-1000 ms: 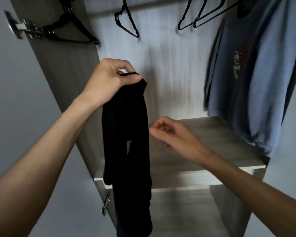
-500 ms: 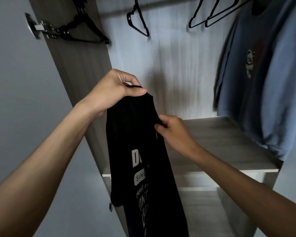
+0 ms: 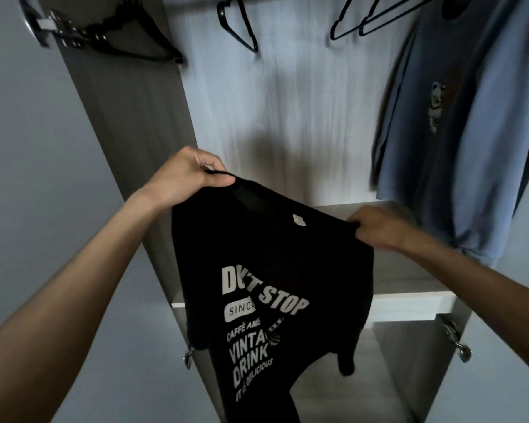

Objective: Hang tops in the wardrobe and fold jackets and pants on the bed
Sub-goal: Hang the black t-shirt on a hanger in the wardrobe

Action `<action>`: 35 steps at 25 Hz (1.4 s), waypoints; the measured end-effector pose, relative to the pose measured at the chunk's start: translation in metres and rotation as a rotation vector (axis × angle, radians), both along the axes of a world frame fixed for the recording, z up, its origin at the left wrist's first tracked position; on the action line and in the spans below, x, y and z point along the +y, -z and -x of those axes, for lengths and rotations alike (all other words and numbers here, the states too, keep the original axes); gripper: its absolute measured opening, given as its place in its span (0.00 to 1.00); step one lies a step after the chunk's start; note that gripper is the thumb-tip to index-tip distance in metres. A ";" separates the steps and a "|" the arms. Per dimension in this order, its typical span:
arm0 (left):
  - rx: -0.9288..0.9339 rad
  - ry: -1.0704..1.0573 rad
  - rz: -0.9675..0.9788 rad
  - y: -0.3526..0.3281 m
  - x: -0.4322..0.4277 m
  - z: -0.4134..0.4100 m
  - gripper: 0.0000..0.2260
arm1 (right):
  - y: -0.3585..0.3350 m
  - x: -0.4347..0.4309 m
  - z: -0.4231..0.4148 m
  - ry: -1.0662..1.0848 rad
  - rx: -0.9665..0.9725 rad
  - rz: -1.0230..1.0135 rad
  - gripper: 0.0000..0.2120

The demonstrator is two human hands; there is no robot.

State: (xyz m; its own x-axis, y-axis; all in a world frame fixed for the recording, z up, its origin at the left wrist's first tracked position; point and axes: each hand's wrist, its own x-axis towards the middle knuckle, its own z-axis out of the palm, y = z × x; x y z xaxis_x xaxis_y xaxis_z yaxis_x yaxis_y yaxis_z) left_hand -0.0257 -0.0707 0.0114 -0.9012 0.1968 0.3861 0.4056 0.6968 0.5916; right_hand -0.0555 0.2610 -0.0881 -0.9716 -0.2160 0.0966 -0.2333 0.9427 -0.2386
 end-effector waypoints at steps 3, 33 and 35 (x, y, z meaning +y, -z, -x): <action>-0.035 -0.036 -0.030 0.017 -0.014 0.016 0.07 | -0.013 0.018 0.003 -0.084 -0.040 0.278 0.08; 0.361 -0.187 -0.122 0.054 -0.039 0.046 0.04 | -0.002 0.030 0.023 0.120 0.547 0.844 0.07; 0.472 -0.254 -0.251 0.064 -0.037 0.045 0.04 | -0.009 0.017 0.015 0.103 0.614 0.919 0.08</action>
State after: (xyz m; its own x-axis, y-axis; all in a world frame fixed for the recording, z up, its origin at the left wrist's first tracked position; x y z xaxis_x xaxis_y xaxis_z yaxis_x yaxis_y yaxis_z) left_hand -0.0707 -0.1081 -0.0527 -0.6274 -0.1518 0.7637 0.5041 0.6684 0.5470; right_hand -0.0706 0.2781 -0.0791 -0.7127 0.2639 0.6499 -0.4827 0.4878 -0.7274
